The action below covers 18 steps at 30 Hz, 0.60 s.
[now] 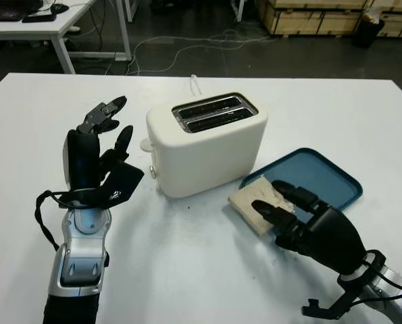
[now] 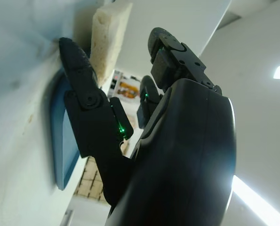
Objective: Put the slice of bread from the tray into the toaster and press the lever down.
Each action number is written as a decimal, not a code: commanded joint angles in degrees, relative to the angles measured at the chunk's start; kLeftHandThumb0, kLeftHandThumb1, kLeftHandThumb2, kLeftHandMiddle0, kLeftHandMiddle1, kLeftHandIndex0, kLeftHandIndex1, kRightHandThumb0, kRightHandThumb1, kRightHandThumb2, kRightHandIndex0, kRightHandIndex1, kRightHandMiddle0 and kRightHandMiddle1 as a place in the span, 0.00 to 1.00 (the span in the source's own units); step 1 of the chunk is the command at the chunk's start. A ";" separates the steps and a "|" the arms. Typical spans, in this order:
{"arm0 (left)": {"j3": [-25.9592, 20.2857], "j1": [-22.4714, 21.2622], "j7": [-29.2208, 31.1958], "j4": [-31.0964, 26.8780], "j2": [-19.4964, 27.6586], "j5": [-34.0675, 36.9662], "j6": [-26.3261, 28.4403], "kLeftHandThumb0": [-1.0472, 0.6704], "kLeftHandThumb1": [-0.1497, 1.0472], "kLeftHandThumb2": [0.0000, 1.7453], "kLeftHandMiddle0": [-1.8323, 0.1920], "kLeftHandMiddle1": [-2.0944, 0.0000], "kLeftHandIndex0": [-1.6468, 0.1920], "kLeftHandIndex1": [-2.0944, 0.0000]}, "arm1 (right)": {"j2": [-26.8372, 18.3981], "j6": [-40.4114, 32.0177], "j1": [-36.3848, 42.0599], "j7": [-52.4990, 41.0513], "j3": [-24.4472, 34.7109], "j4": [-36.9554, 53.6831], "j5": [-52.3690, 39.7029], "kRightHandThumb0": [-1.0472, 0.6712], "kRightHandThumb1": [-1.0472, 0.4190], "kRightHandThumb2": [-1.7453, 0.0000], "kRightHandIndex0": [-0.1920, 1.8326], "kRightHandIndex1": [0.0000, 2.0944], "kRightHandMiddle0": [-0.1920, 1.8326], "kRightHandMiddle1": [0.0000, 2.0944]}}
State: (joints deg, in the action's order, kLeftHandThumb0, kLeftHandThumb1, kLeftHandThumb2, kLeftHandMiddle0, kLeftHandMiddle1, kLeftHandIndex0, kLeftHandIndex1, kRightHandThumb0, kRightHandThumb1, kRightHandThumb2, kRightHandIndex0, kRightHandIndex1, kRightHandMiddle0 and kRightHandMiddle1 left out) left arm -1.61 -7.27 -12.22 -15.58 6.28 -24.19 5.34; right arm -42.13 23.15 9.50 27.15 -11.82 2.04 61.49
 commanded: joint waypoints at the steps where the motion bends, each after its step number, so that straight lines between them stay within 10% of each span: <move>1: 0.30 -0.66 -0.40 -0.59 0.03 -0.63 -0.08 0.41 0.89 0.24 0.66 0.62 0.53 0.95 | 1.17 -2.31 0.65 -2.55 0.45 1.91 -1.18 0.27 0.23 1.00 0.24 0.00 0.29 0.00; 18: 0.53 -0.62 -0.68 -1.51 -0.25 -1.47 1.20 0.41 0.89 0.23 0.65 0.64 0.52 0.96 | 4.61 -5.27 -0.68 -3.44 -2.13 -0.91 0.81 0.35 0.14 1.00 0.22 0.00 0.25 0.00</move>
State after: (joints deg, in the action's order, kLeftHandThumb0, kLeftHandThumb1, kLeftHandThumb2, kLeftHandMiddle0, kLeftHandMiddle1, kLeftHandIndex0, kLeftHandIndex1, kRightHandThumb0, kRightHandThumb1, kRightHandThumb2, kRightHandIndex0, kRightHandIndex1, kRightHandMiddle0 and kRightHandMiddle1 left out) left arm -1.12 -7.27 -12.31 -15.98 6.26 -24.79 5.83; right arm -37.83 18.79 9.26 23.69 -13.44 2.03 61.74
